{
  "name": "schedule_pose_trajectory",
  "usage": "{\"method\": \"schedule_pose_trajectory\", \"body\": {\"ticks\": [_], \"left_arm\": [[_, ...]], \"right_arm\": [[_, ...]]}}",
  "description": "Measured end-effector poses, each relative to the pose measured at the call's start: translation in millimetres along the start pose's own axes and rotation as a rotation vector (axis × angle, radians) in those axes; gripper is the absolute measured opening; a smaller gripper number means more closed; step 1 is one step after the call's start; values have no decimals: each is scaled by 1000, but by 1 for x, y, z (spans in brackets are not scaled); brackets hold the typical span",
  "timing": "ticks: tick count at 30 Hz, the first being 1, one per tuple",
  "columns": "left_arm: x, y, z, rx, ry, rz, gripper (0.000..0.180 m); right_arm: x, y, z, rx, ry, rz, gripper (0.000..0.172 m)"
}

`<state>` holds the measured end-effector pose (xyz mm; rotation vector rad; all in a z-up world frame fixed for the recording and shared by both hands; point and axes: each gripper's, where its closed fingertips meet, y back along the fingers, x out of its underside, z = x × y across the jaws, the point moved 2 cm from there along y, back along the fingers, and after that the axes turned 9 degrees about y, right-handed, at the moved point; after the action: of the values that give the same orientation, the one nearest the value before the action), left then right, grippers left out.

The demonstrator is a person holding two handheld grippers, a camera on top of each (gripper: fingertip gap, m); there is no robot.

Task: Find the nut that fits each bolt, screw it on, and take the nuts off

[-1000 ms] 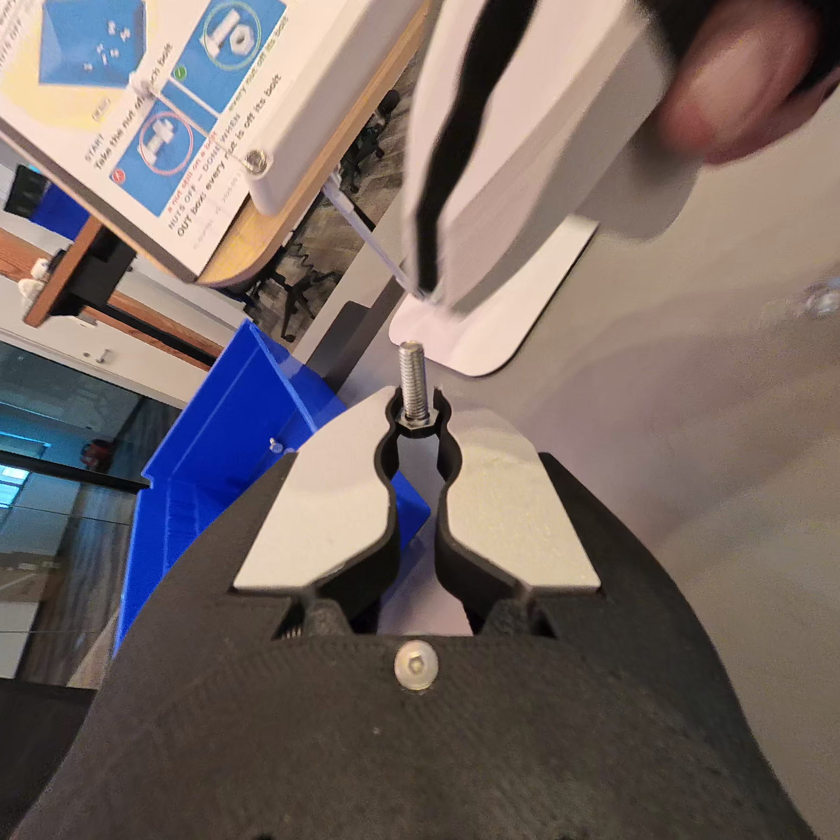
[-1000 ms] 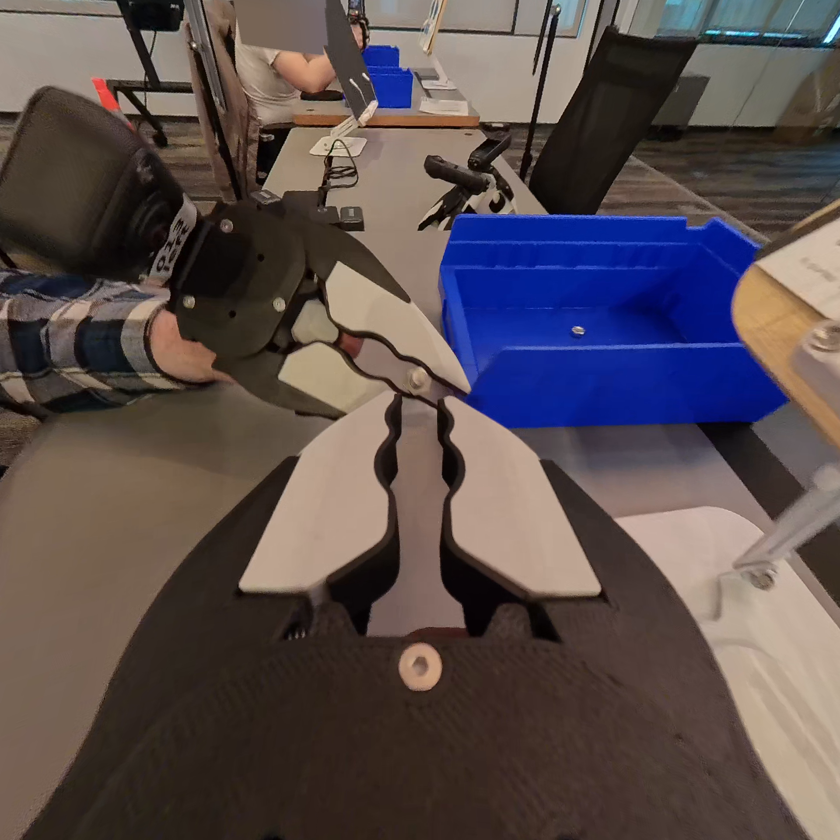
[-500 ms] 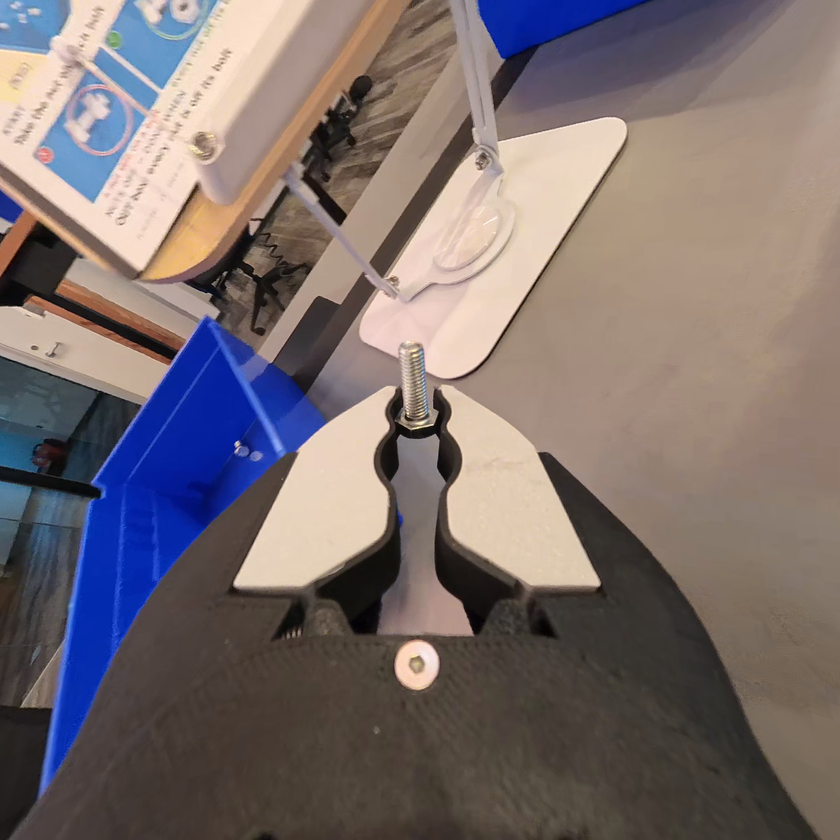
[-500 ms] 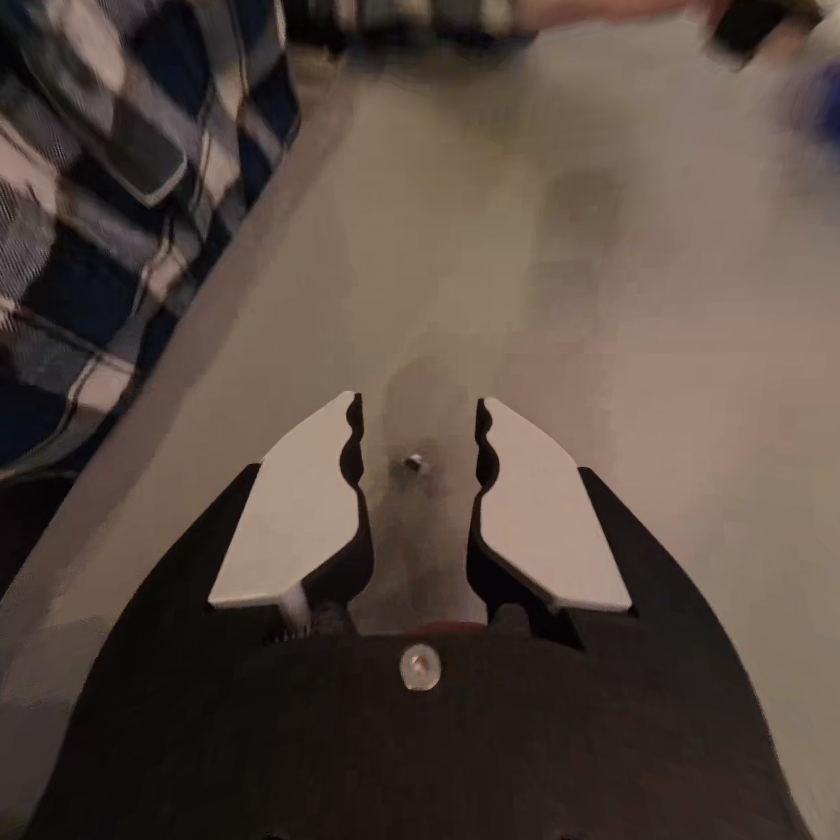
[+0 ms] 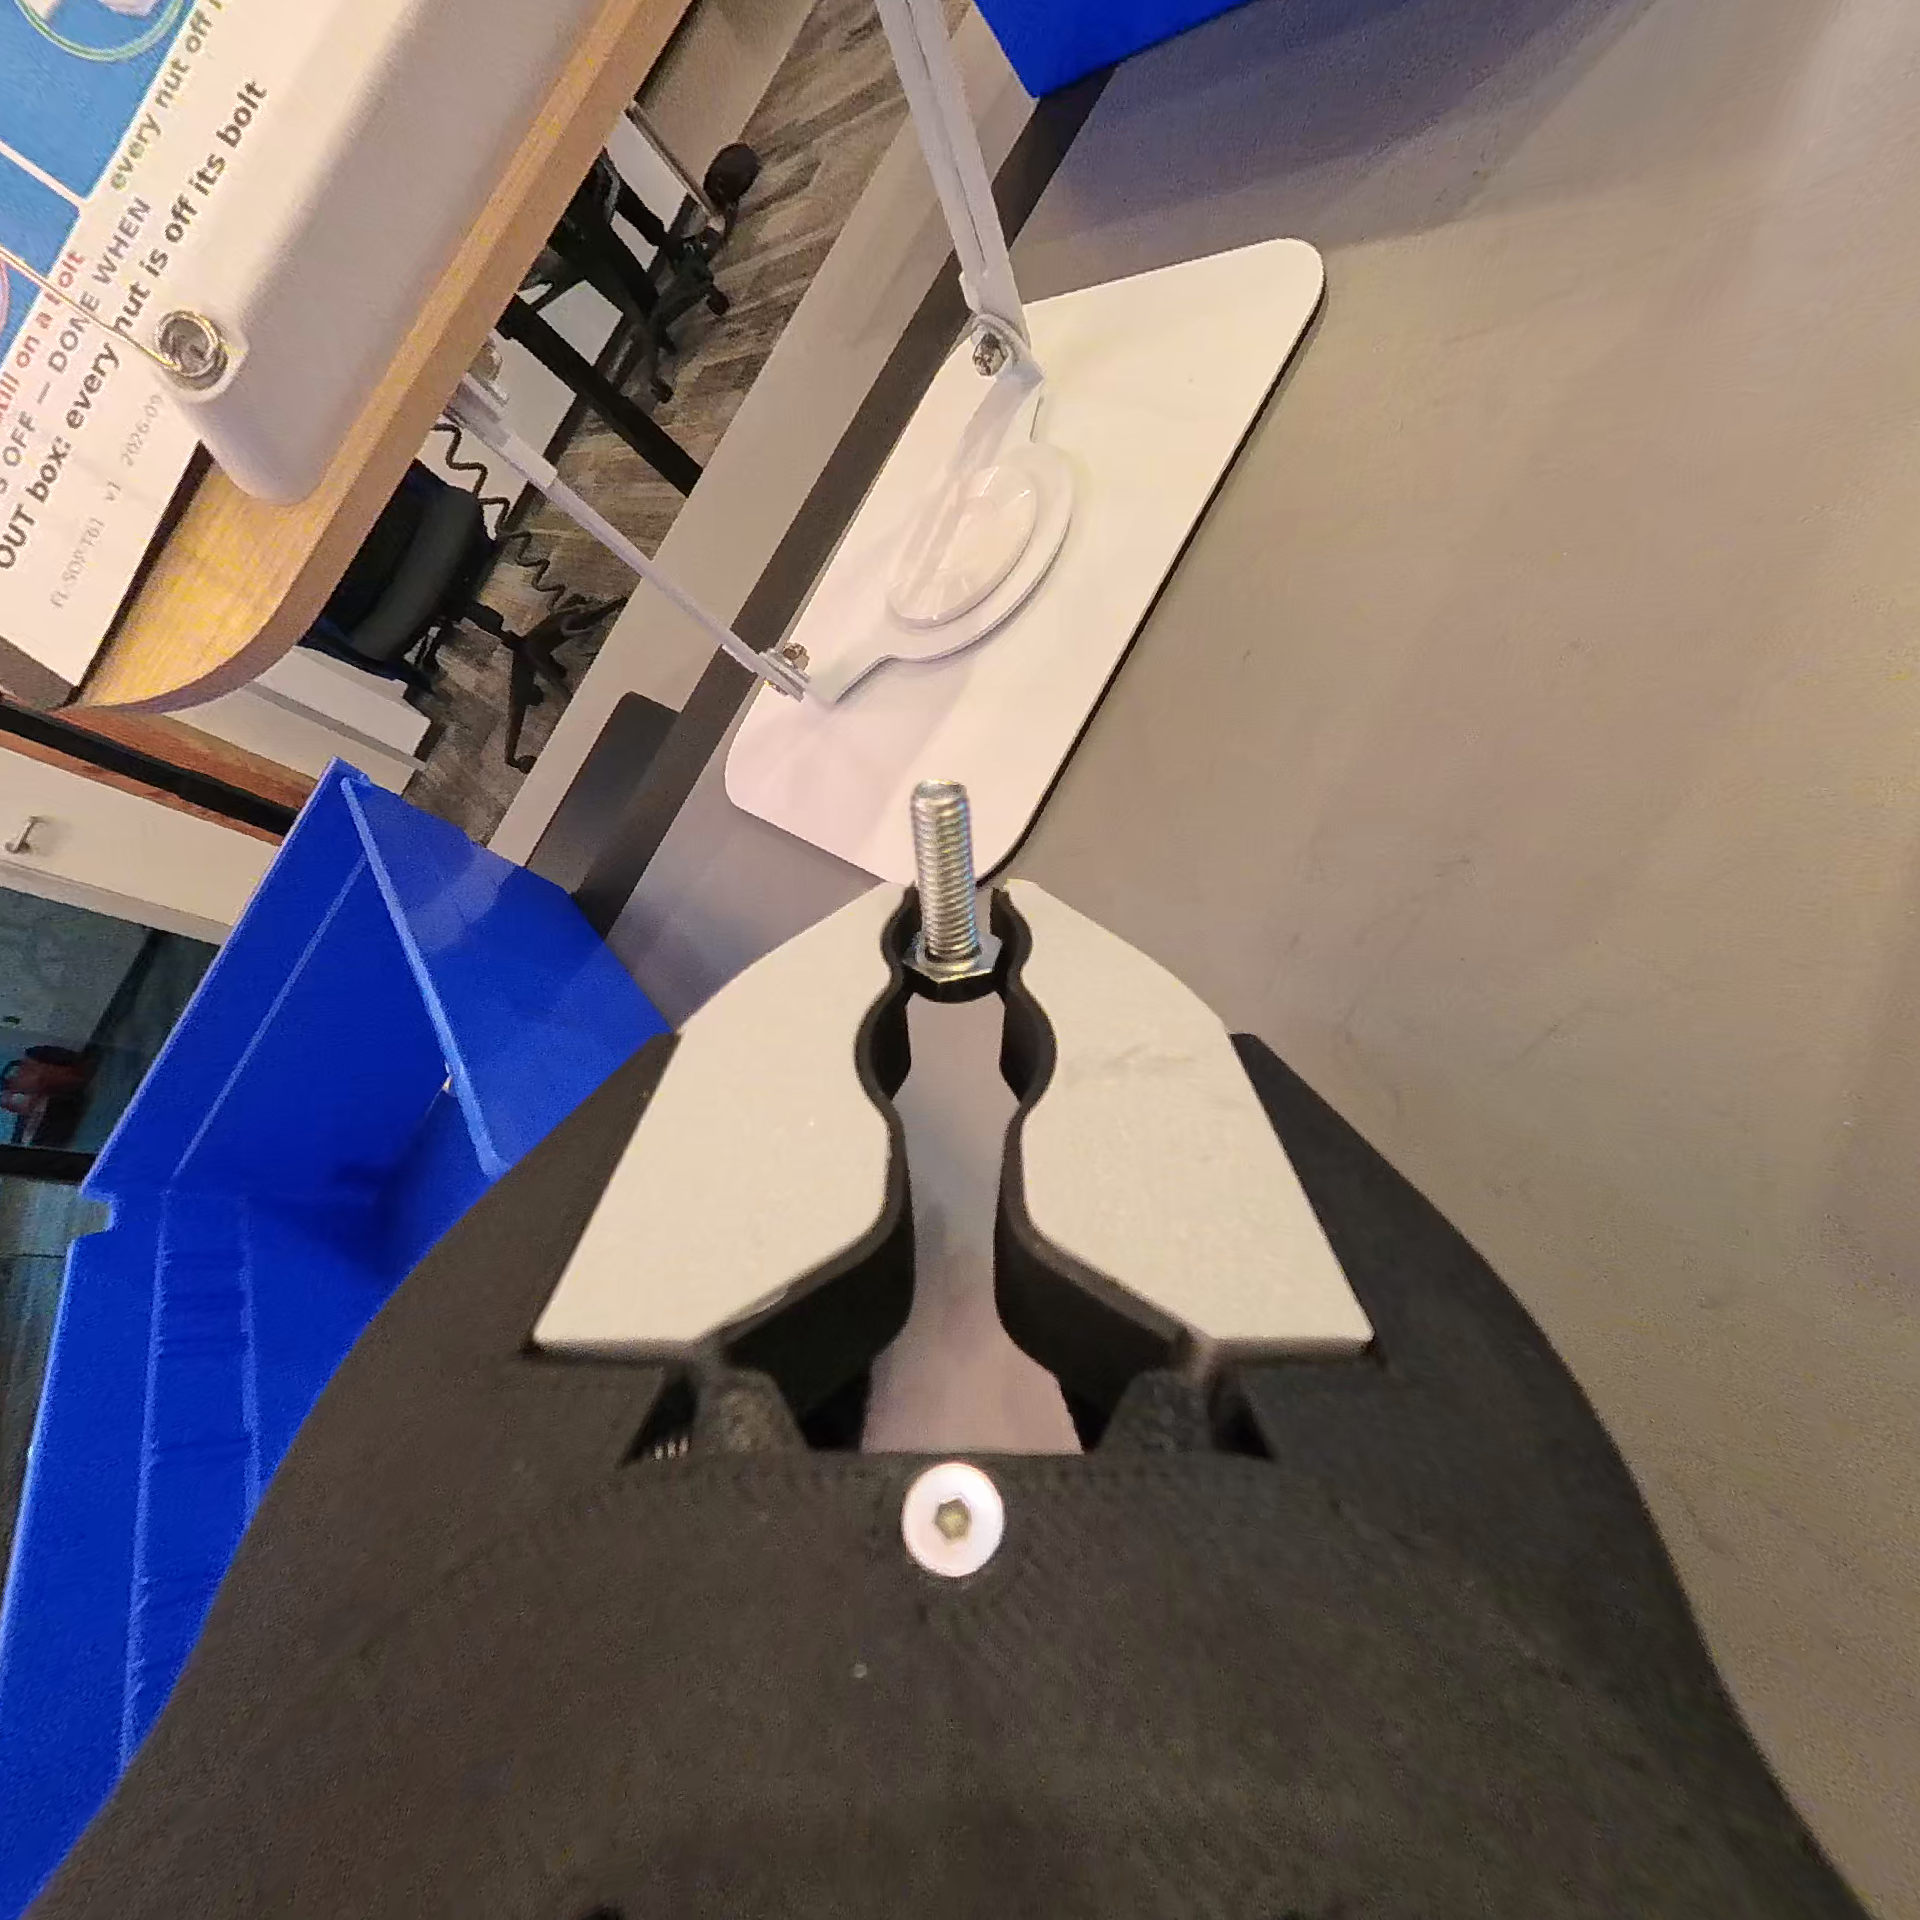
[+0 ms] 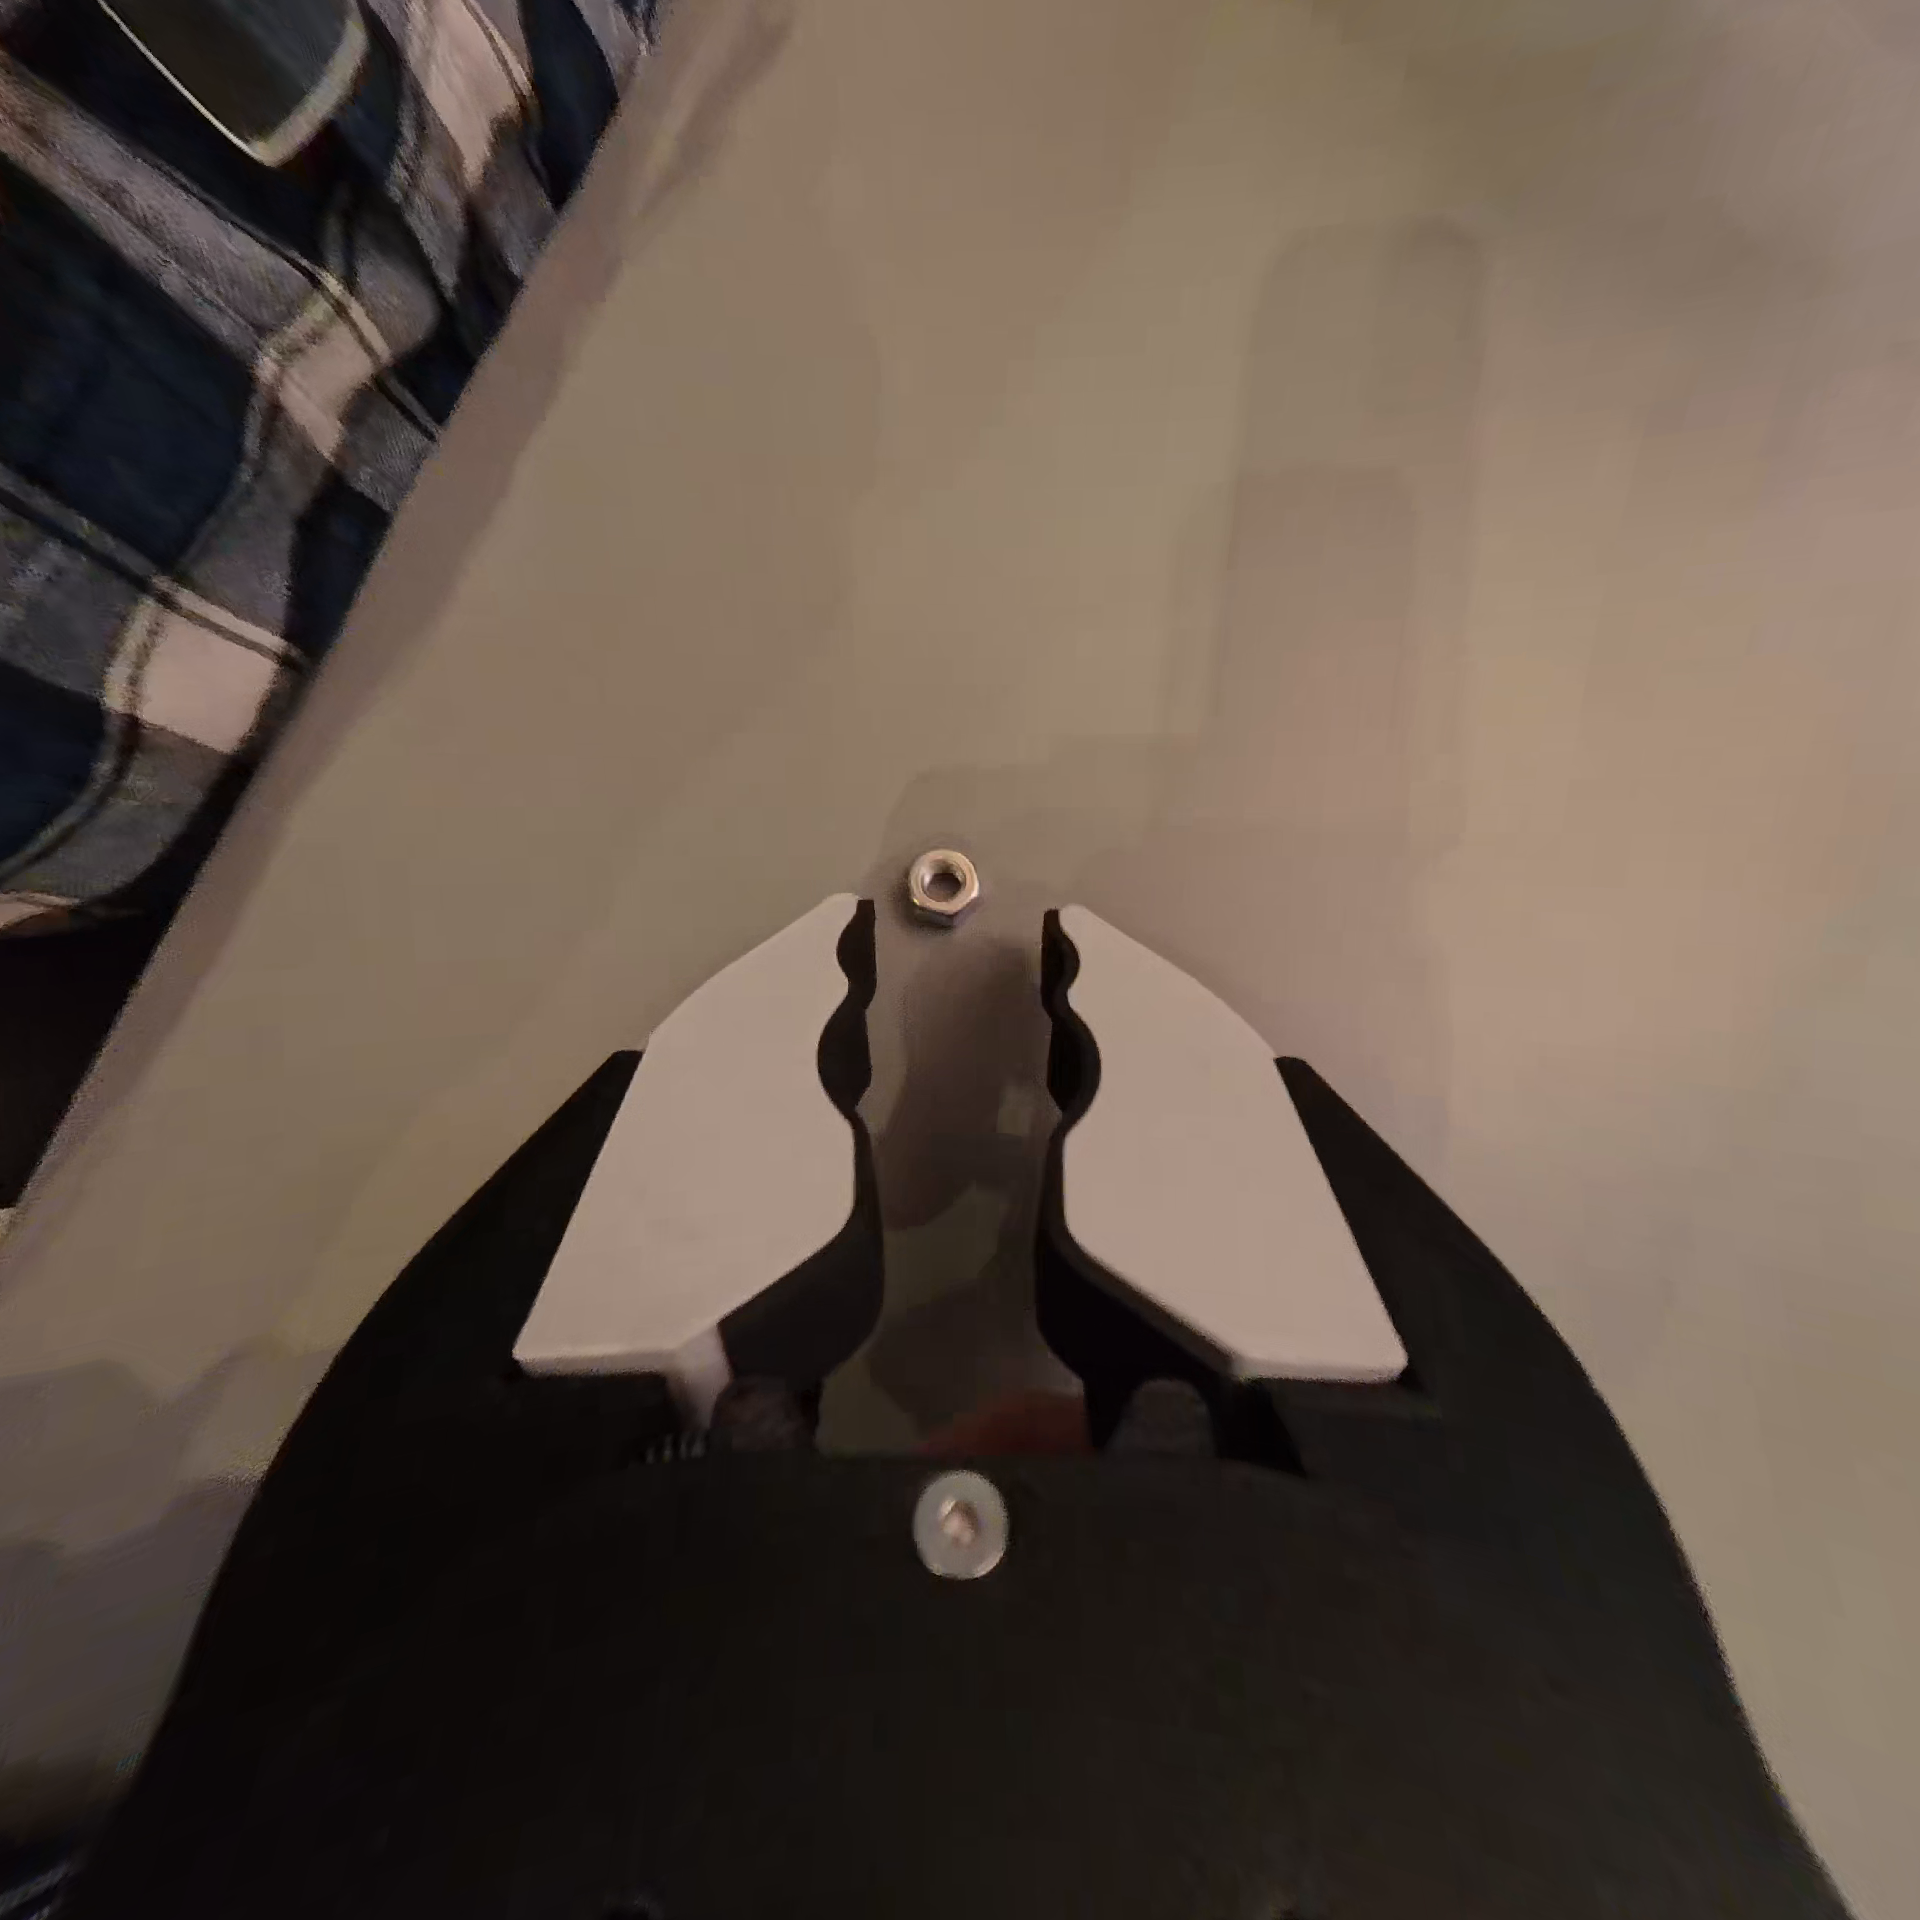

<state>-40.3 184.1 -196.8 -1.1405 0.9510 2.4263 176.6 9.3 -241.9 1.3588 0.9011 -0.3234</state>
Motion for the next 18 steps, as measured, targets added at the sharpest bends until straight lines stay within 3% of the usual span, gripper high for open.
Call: {"method": "schedule_pose_trajectory", "body": {"ticks": [4,6,13,18], "left_arm": [[1,-1,-3,10,-9,4,13],[1,-1,-3,14,-7,2,13],[1,-2,-9,44,-15,2,12],[-4,10,-17,117,58,-51,13]], "right_arm": [[-1,-12,4,-31,12,20,31],[-1,-15,3,-28,22,22,15],[-5,-17,1,-28,34,12,15],[-45,-9,-35,94,56,-146,14]]}}
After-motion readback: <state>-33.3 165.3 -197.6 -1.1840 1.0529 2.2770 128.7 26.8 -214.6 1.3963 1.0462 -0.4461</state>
